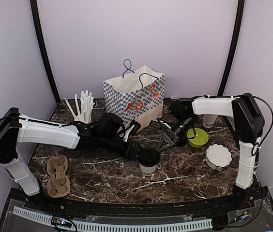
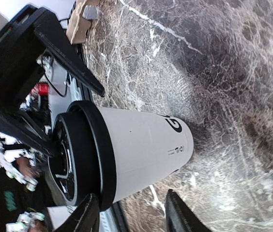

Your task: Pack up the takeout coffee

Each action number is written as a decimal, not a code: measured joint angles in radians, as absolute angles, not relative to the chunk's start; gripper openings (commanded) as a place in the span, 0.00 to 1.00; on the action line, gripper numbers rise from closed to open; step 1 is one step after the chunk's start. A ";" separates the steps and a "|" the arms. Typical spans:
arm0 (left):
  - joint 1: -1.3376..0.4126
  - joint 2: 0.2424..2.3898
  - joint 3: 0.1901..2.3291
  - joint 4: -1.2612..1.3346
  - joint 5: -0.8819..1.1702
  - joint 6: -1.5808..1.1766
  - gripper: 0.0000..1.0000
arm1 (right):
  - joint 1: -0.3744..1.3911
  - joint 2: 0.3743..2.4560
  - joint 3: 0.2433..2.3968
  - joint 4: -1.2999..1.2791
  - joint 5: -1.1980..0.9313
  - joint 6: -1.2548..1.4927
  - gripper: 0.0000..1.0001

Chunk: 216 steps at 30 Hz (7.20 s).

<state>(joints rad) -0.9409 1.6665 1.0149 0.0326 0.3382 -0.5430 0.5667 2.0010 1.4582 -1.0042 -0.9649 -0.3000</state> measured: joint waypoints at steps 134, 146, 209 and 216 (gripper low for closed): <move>-0.839 1.327 0.991 -0.270 -0.097 -0.431 0.84 | 0.727 1.823 1.684 -0.928 -0.216 -0.631 0.67; -0.839 1.320 0.969 -0.258 -0.086 -0.445 0.84 | 0.471 1.958 1.880 -0.886 -0.120 -0.493 0.68; -0.839 1.317 0.958 -0.196 0.020 -0.426 0.82 | 0.118 1.972 1.814 -0.987 0.086 -0.448 0.54; -0.839 1.317 0.947 -0.191 0.022 -0.426 0.82 | 0.117 2.015 1.795 -0.984 0.079 -0.462 0.43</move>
